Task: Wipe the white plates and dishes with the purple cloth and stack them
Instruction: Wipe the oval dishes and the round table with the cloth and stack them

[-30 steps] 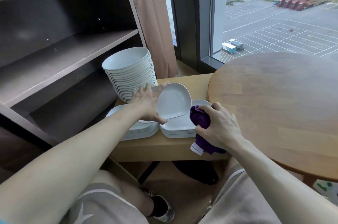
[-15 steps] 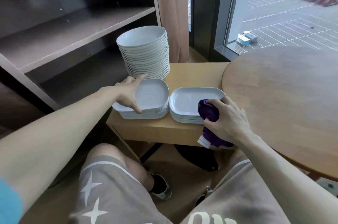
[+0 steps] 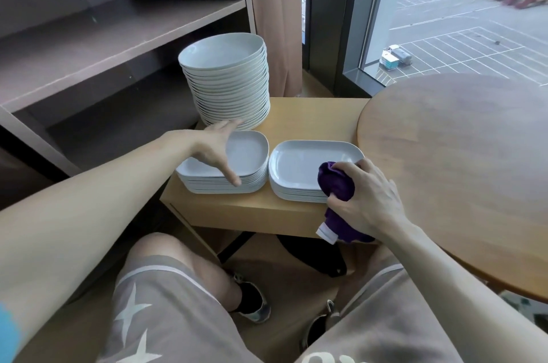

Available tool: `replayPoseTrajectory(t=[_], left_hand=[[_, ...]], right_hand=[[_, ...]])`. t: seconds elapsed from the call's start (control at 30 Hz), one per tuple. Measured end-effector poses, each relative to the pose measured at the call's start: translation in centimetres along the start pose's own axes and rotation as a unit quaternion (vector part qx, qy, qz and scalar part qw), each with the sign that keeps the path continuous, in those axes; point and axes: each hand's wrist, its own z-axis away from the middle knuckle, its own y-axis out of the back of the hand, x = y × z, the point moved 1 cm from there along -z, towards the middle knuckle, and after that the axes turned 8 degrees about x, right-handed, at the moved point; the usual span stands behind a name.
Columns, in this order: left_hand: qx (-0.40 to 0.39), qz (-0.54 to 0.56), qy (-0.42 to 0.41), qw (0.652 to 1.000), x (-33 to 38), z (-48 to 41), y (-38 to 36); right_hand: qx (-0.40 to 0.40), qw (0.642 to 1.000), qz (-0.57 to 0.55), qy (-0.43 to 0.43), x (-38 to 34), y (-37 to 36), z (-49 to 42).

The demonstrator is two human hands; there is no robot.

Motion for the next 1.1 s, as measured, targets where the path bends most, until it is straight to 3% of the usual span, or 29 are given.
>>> replayPoseTrajectory(t=[0.17, 0.33, 0.47, 0.63, 0.77, 0.83, 1.0, 1.1], left_hand=[[0.082, -0.037, -0.113, 0.990, 6.1, -1.1, -2.8], [0.110, -0.070, -0.101, 0.986, 7.2, -2.6, -5.7], [0.142, -0.009, -0.101, 0.985, 6.4, -3.0, -7.2], [0.116, -0.013, -0.106, 0.988, 6.1, -3.4, -7.3], [0.124, -0.031, -0.121, 0.984, 5.8, -3.5, -7.5], [0.129, -0.031, -0.122, 0.984, 5.8, -3.5, -7.6], [0.125, -0.019, -0.127, 0.984, 5.7, -3.5, -7.6], [0.123, -0.013, -0.127, 0.984, 5.7, -3.6, -7.7]], right_hand=[[-0.005, 1.000, 0.000, -0.004, -0.1, -0.2, 0.0], [-0.010, 1.000, -0.014, -0.001, -0.1, 0.5, 0.0], [0.030, 0.995, -0.074, -0.056, 0.2, 2.1, -1.3], [0.030, 0.992, -0.069, -0.097, 0.9, 2.4, -2.0], [0.015, 0.996, -0.054, -0.072, 0.1, 1.5, -3.3], [0.011, 0.998, -0.032, -0.058, -0.5, 1.1, -4.8], [-0.038, 0.987, 0.154, -0.024, -1.5, -1.5, -7.0], [-0.033, 0.988, 0.146, -0.032, -2.4, -2.8, -7.5]])
